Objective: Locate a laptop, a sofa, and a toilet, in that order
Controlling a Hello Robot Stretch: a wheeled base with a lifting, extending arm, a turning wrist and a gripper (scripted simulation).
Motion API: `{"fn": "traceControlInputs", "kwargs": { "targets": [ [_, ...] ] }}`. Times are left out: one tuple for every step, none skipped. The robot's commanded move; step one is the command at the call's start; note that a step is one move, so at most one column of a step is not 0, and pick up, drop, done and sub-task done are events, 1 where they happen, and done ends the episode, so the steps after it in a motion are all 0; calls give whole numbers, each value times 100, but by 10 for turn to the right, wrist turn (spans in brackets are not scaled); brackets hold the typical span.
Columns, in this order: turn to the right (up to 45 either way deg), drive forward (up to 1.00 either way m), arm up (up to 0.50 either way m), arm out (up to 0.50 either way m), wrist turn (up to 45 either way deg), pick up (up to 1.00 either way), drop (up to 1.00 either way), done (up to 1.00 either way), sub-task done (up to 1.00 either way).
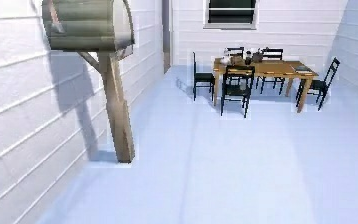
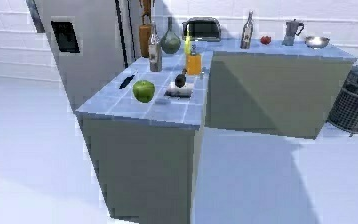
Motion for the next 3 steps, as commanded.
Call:
{"fn": "traceControlInputs", "kwargs": {
  "targets": [
    [0, 100, 0, 0, 0, 0, 0, 0, 0],
    [0, 85, 0, 0, 0, 0, 0, 0, 0],
    [-30, 0, 0, 0, 0, 0, 0, 0, 0]
  ]
}}
